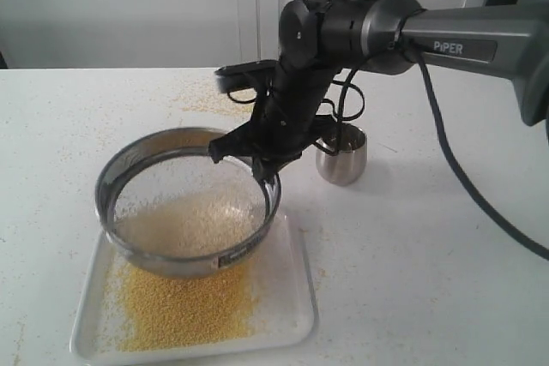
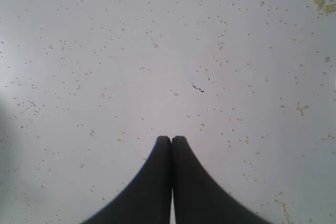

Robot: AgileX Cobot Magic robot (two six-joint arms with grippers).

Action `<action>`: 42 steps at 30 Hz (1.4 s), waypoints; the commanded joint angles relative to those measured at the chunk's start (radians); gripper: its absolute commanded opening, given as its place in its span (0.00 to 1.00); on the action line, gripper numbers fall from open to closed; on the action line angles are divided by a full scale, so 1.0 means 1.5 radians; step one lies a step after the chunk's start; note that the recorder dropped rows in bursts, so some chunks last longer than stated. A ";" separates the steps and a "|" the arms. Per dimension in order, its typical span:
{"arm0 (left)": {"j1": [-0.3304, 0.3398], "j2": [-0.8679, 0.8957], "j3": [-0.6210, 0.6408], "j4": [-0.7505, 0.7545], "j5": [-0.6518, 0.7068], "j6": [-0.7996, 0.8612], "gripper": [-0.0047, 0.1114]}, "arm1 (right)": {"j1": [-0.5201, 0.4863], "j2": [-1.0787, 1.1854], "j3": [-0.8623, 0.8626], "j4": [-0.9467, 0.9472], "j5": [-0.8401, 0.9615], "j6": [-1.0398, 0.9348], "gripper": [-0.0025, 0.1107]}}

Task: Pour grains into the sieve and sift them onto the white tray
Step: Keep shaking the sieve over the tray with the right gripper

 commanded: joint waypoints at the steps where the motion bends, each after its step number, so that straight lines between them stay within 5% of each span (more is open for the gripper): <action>1: 0.001 -0.006 0.005 0.001 0.008 -0.002 0.04 | 0.008 -0.011 -0.003 0.071 0.008 -0.110 0.02; 4: 0.001 -0.006 0.005 0.001 0.008 -0.002 0.04 | 0.019 -0.013 -0.003 0.024 0.052 -0.248 0.02; 8: 0.001 -0.006 0.005 0.001 0.008 -0.002 0.04 | 0.013 -0.012 -0.003 -0.064 -0.019 0.099 0.02; 13: 0.001 -0.006 0.005 0.001 0.008 -0.002 0.04 | 0.035 -0.013 -0.003 0.050 0.007 -0.241 0.02; 18: 0.001 -0.006 0.005 0.001 0.008 -0.002 0.04 | 0.016 -0.013 -0.003 -0.108 -0.044 0.146 0.02; 23: 0.001 -0.006 0.005 0.001 0.008 -0.002 0.04 | 0.034 -0.012 -0.003 0.032 0.029 -0.254 0.02; 28: 0.001 -0.006 0.005 0.001 0.008 -0.002 0.04 | 0.010 -0.012 -0.003 -0.108 -0.040 0.152 0.02; 34: 0.001 -0.006 0.005 0.001 0.008 -0.002 0.04 | 0.027 -0.015 -0.005 0.058 0.033 -0.273 0.02; 38: 0.001 -0.006 0.005 0.001 0.008 -0.002 0.04 | 0.003 -0.016 -0.005 -0.082 -0.031 0.116 0.02; 42: 0.001 -0.006 0.005 0.001 0.008 -0.002 0.04 | 0.013 -0.016 -0.005 0.036 0.011 -0.108 0.02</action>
